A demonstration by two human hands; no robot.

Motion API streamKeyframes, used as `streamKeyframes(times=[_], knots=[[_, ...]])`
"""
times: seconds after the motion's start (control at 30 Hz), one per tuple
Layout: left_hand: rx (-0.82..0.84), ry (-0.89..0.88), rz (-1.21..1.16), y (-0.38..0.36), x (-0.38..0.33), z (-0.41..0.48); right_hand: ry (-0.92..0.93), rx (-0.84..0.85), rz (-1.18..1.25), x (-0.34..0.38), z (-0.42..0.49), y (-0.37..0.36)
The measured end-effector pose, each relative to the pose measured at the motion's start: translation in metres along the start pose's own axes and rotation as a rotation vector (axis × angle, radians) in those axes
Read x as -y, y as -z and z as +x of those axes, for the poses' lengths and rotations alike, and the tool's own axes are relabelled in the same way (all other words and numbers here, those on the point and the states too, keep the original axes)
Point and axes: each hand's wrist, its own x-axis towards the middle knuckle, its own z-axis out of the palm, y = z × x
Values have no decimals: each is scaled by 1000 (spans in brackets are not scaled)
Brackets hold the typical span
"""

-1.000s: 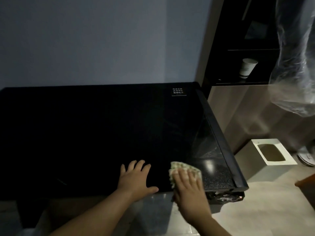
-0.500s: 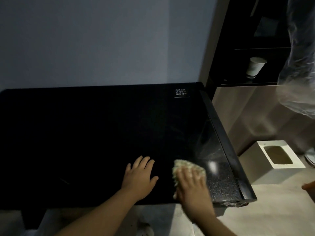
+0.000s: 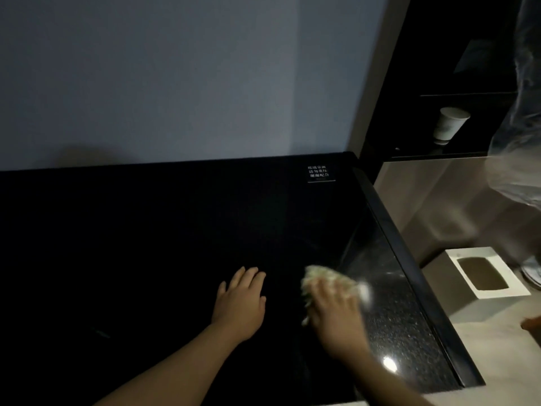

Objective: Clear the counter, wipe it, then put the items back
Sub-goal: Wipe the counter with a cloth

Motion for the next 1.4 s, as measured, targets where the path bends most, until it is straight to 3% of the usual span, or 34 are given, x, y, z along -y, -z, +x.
streamKeyframes(times=[0.1, 0.17, 0.27, 0.37, 0.4, 0.5, 0.53, 0.6, 0.63, 0.7, 0.83, 0.9, 0.93, 1.03, 1.17, 1.27, 1.4], knots=[[10, -3, 37, 8, 8, 13, 225, 222, 12, 19, 1, 6], [48, -14, 47, 14, 10, 20, 193, 217, 26, -15, 11, 23], [82, -34, 60, 18, 14, 28, -252, 66, 119, -76, 19, 34], [61, -34, 53, 17, 20, 34, -563, 56, 135, -57, 29, 35], [51, -29, 52, 17, 22, 36, -517, 52, 128, -35, 34, 29], [8, -6, 39, 17, 29, 40, 38, -13, 46, 35, 36, 4], [-9, 4, 24, 17, 32, 41, 157, 45, 43, 49, 36, 4], [-41, 19, -7, 21, 37, 45, 243, 124, 34, 38, 49, 13], [-52, 22, -20, 24, 39, 47, 223, 85, 52, 20, 59, 18], [-63, 25, -33, 29, 41, 51, 43, 19, 114, -23, 83, 21], [-67, 41, -34, 38, 44, 57, -458, 90, 207, -52, 124, 36], [-70, 40, -54, 39, 45, 60, -530, 122, 247, -34, 141, 37], [-68, 38, -69, 40, 45, 61, -460, 106, 220, -21, 147, 35], [-74, 52, -141, 40, 45, 64, -8, 43, 155, 33, 141, 21], [-182, 65, -226, 38, 34, 66, 293, 218, 180, 56, 102, 16], [-214, 18, -246, 39, 14, 62, 379, 186, 243, 16, 74, 31], [-219, -84, -229, 43, -37, 56, 151, 98, 195, -57, 36, 41]])
